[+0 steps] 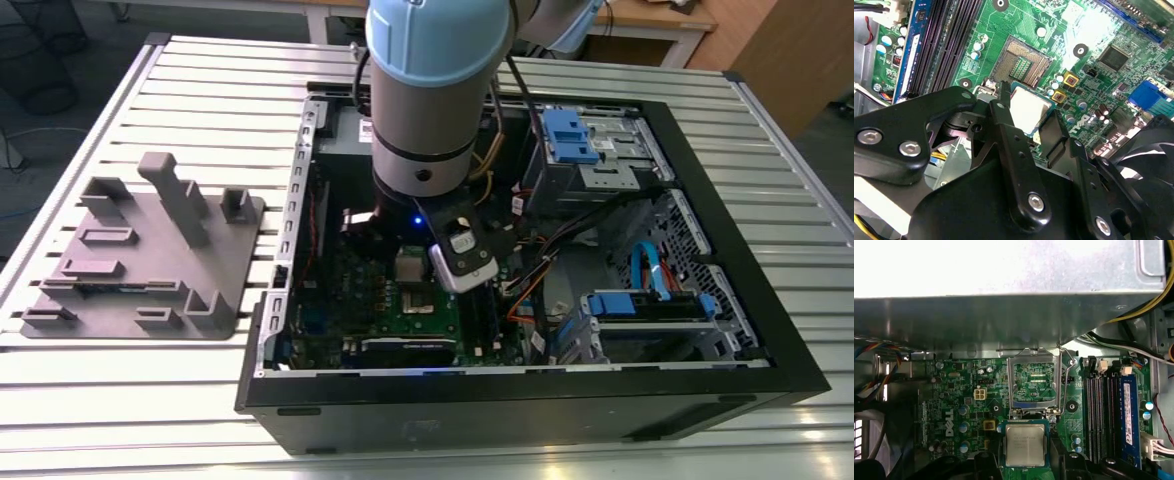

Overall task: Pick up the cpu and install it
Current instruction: 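Place the cpu into insertion slot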

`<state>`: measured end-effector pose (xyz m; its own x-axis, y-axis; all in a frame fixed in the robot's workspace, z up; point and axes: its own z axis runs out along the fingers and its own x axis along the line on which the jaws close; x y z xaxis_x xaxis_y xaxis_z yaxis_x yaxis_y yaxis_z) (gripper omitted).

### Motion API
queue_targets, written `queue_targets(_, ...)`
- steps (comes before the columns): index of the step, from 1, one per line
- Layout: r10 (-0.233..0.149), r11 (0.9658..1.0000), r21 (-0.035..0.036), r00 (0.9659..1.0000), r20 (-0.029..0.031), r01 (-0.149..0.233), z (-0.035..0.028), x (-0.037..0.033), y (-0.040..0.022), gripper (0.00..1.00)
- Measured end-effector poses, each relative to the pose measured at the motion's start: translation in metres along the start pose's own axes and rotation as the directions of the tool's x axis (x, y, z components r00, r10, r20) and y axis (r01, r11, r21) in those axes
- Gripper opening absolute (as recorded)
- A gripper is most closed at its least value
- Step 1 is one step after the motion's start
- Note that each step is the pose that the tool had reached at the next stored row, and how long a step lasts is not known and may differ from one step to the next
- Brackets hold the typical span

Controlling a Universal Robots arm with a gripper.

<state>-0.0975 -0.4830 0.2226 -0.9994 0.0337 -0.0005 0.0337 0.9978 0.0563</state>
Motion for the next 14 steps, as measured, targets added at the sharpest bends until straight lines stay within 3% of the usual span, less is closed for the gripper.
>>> queue_targets(7, 0.000, 1.0000, -0.0005, 1.0000, 0.0000, 0.000, 0.0027, -0.0003, -0.0074, 0.47)
queue_targets(14, 0.000, 1.0000, -0.0014, 1.0000, 0.0000, 0.000, 0.0107, -0.0026, -0.0150, 0.47)
